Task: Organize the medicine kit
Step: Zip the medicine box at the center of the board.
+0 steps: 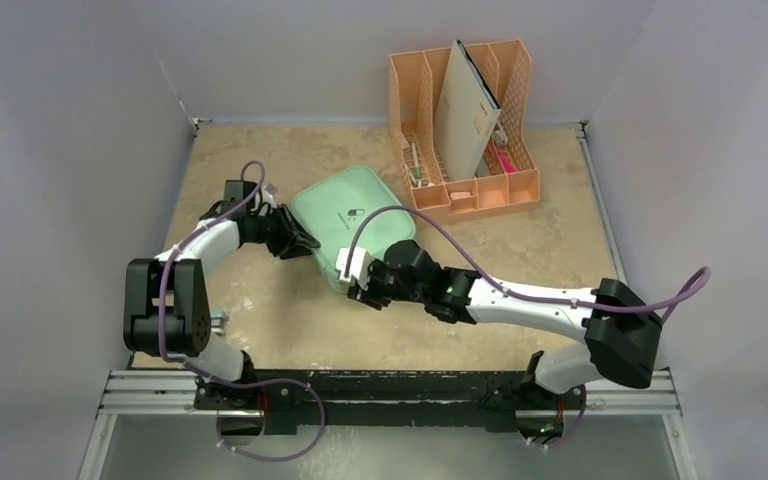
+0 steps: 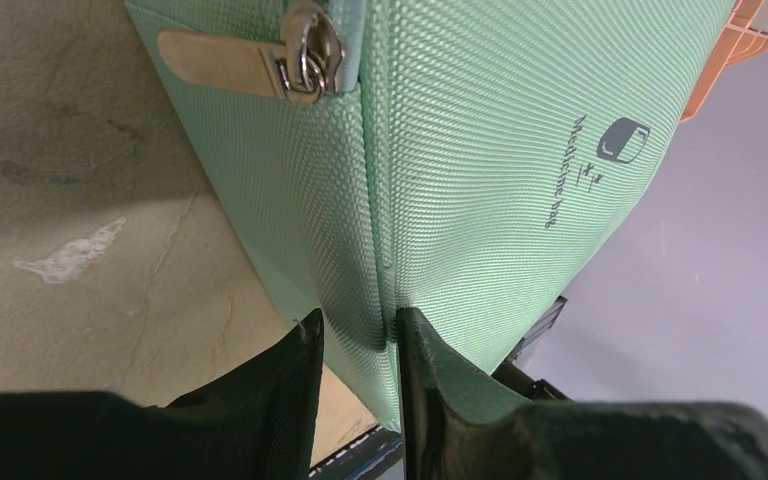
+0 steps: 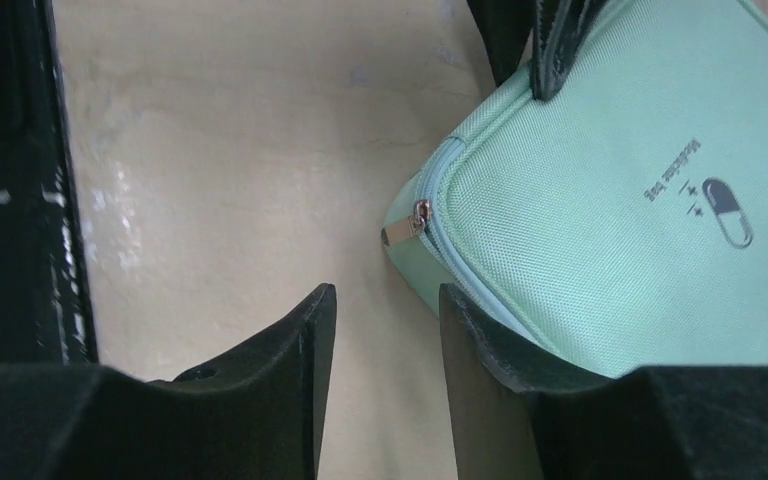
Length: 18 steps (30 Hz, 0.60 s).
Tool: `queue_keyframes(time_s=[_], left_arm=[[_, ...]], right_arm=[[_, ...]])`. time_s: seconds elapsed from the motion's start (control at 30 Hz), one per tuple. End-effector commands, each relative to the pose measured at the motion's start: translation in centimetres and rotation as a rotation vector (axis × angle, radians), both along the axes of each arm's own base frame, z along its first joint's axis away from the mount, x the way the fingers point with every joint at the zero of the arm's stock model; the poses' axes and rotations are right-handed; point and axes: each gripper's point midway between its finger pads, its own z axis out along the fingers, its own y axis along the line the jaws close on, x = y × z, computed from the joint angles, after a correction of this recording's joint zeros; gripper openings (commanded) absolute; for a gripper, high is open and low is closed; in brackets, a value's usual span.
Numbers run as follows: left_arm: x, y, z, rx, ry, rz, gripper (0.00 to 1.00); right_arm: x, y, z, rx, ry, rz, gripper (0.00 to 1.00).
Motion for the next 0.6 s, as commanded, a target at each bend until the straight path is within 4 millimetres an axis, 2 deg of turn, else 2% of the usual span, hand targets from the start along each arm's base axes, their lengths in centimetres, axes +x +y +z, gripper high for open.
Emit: queue_keyframes(time_s=[0.0, 0.13, 0.23, 0.4, 0.57], left_arm=[[0.4, 1.2, 0.6, 0.059, -0.061, 0.006, 0.30], [0.5, 1.0, 0.8, 0.042, -0.066, 0.003, 0.30], [0.3, 0.9, 0.8, 0.039, -0.070, -0.005, 0.30], [0.0, 1.0, 0.4, 0.044, -0.067, -0.013, 0.30], [-0.1, 0.9, 0.3, 0.038, -0.067, -0.016, 0.30]], right_arm=[[0.6, 1.1, 2.4, 0.255, 0.275, -0.287, 0.46], [1.4, 1.4, 2.3, 0.422, 0.407, -0.441, 0.50], [1.9, 1.6, 1.1, 0.482, 0.496, -0.528, 0.56], [2.3, 2.7, -0.8, 0.549, 0.576, -0.576, 0.64], [3.4, 3.6, -1.8, 0.587, 0.575, -0.617, 0.66]])
